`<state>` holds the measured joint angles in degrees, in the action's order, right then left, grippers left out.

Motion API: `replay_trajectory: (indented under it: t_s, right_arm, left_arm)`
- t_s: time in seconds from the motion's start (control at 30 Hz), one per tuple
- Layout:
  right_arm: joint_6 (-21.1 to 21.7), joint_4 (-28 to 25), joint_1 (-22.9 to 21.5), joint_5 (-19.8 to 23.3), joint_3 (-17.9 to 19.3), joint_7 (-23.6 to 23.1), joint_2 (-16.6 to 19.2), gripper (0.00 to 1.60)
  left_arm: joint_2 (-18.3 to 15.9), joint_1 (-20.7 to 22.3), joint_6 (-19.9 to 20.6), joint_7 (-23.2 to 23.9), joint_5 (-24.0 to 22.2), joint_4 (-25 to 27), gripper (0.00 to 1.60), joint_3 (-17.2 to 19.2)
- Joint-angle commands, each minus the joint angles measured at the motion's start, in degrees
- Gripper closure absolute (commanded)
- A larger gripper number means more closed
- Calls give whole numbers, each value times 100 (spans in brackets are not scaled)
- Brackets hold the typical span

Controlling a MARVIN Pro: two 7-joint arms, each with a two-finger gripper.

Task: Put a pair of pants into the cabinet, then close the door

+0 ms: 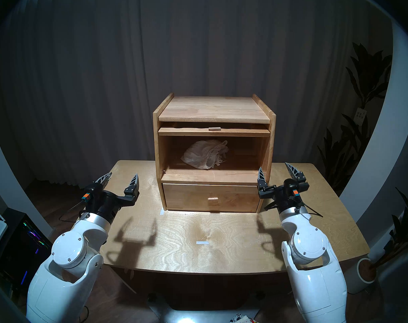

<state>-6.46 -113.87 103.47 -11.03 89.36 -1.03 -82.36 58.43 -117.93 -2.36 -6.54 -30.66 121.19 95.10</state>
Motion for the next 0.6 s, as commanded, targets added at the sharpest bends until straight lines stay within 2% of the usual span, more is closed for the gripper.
replay_trajectory:
  t_s: [0.0, 0.27, 0.57]
  right_arm:
    - [-178, -684, -294, -603, -221, -259, 471, 0]
    - [-164, -954, -524, -1485, -367, -700, 1000, 0]
    - [-137, -962, -713, -2520, -414, -1276, 1612, 0]
  left_arm:
    - [-58, -35, -192, 210, -118, 21, 0, 130]
    - [-108, -122, -309, 374, -261, -91, 0, 330]
    - [-151, -212, -470, 599, -435, -182, 0, 527]
